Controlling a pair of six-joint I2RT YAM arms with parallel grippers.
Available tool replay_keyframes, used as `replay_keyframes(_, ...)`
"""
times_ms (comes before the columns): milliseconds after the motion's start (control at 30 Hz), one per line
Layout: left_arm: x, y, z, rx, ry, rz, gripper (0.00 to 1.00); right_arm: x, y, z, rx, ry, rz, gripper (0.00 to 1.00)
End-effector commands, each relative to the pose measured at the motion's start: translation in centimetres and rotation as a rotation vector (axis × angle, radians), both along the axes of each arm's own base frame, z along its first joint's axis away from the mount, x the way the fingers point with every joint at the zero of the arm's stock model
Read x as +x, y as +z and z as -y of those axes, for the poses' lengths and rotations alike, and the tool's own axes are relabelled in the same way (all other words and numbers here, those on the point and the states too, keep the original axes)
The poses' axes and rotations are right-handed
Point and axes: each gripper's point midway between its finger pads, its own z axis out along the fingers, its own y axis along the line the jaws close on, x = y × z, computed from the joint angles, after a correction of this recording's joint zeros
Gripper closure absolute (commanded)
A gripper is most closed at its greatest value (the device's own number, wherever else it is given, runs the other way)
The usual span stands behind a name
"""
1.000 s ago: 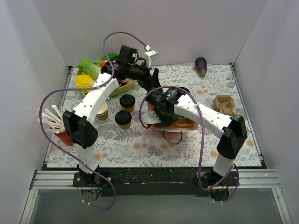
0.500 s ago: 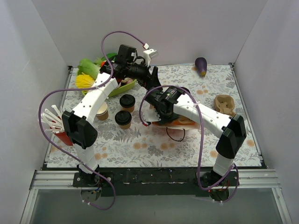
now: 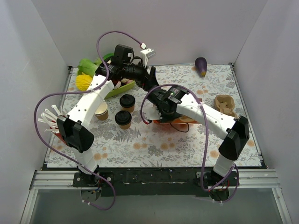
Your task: Pack the takeout coffee
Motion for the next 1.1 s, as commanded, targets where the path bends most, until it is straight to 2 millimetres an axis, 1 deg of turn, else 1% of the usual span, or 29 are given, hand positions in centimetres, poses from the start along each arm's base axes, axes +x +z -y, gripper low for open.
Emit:
replay_keyframes(0,-1.9,3.0,-0.7,-0.039,0.0,0.054,0.22,0.2,3.6,0.5,0.048,-0.014,0.113,0.83)
replay_keyframes(133,-2.4,3.7,-1.3,-0.035,-0.01,0.076,0.2,-0.1,4.2,0.6,0.071,0.009,0.109,0.86)
replay_keyframes(267,-2.7,4.2,-1.5,-0.04,-0.002,0.084,0.19,-0.8,3.1,1.4,0.041,0.018,0.08,0.87)
replay_keyframes(333,-2.6,4.2,-1.4,-0.047,0.002,0.069,0.19,-0.5,2.7,1.5,0.018,0.026,0.074,0.88)
replay_keyframes(367,-2.5,4.4,-1.3,-0.05,0.006,0.07,0.19,0.0,2.5,1.5,0.013,0.016,0.076,0.89)
replay_keyframes(400,-2.3,4.5,-1.3,-0.049,0.013,0.076,0.19,0.9,3.2,1.7,0.028,-0.013,0.095,0.89)
replay_keyframes(433,-2.2,4.4,-1.3,-0.047,0.017,0.077,0.19,1.5,2.9,1.6,0.015,-0.027,0.095,0.89)
replay_keyframes(467,-2.2,4.6,-1.3,-0.049,0.021,0.085,0.19,2.2,3.1,1.7,0.013,-0.04,0.106,0.89)
replay_keyframes(500,-1.9,4.2,-1.5,-0.039,0.035,0.085,0.19,3.0,3.9,1.9,0.023,-0.062,0.131,0.89)
replay_keyframes(567,-1.9,4.1,-1.6,-0.031,0.041,0.095,0.19,4.2,4.2,1.9,0.024,-0.071,0.161,0.88)
replay_keyframes(600,-1.8,3.9,-1.7,-0.028,0.045,0.093,0.19,5.0,4.5,1.5,0.051,-0.077,0.194,0.84)
replay_keyframes(633,-1.8,3.6,-1.8,-0.022,0.052,0.089,0.19,5.4,4.3,1.8,0.042,-0.069,0.201,0.75)
replay_keyframes(700,-1.8,3.5,-1.7,-0.024,0.052,0.085,0.19,6.1,4.1,1.7,0.059,-0.063,0.226,0.7)
replay_keyframes(733,-1.8,3.3,-1.7,-0.021,0.054,0.082,0.19,6.0,3.6,1.9,0.052,-0.055,0.224,0.66)
replay_keyframes(800,-1.7,3.0,-1.8,-0.016,0.056,0.076,0.19,6.3,3.3,2.0,0.055,-0.048,0.224,0.61)
replay_keyframes(867,-1.6,2.5,-1.8,-0.006,0.063,0.07,0.19,6.6,3.0,2.1,0.05,-0.053,0.226,0.52)
replay_keyframes(933,-1.7,2.4,-2.0,-0.002,0.064,0.071,0.19,7.3,3.4,2.4,0.048,-0.062,0.248,0.46)
replay_keyframes(967,-1.7,2.1,-2.0,0.002,0.064,0.064,0.19,7.7,4.0,2.2,0.057,-0.062,0.267,0.45)
replay_keyframes(1033,-1.8,2.0,-2.1,0.002,0.067,0.065,0.19,8.6,5.1,2.1,0.07,-0.061,0.296,0.43)
replay_keyframes(1067,-1.8,2.0,-2.1,0.002,0.069,0.064,0.19,9.1,6.2,1.9,0.09,-0.063,0.32,0.42)
